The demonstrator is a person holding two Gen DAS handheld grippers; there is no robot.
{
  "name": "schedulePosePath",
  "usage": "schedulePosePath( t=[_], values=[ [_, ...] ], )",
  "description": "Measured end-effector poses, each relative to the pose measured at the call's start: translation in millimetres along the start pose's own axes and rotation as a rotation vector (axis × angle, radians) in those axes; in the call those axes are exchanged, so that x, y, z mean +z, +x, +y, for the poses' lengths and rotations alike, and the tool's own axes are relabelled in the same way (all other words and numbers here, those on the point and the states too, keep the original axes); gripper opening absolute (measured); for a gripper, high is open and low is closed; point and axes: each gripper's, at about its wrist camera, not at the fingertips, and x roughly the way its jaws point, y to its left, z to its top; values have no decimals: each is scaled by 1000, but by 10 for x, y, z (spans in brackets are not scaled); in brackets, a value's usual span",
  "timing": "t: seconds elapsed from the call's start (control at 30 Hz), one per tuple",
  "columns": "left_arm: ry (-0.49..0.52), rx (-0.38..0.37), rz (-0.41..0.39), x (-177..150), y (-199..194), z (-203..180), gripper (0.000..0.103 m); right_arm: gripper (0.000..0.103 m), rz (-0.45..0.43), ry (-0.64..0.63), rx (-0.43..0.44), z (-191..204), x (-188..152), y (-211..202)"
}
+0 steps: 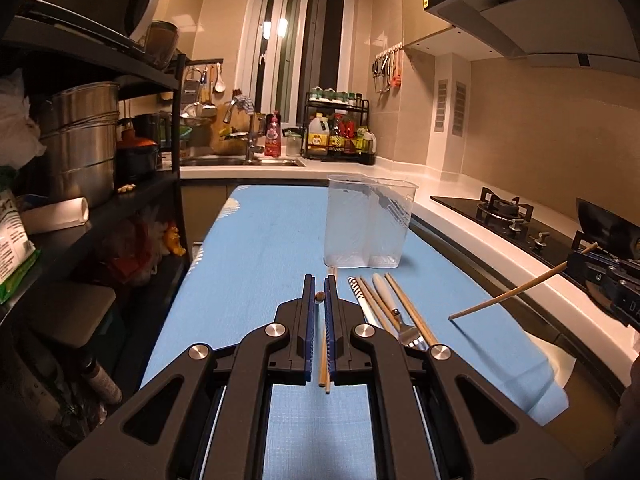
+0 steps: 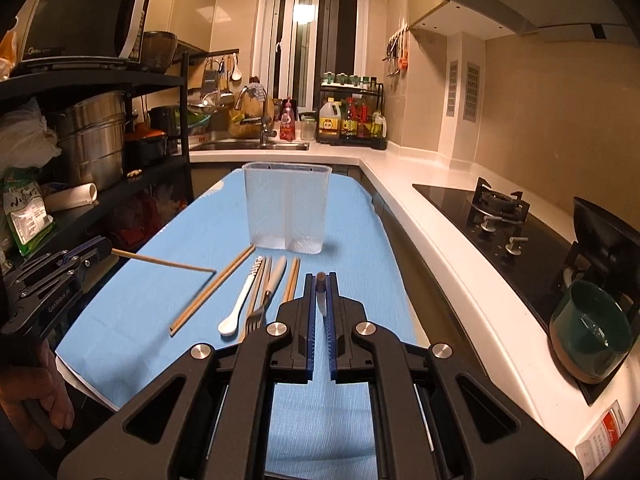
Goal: Organize utensils
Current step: 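Lower both chopsticks into the clear holder and open both tools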
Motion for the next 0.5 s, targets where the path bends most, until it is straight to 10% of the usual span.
schedulePosePath(
  t=[0.5],
  values=[
    [37,-65,94,740,258,-63,5,5,-48,45,31,-159,512,264]
  ],
)
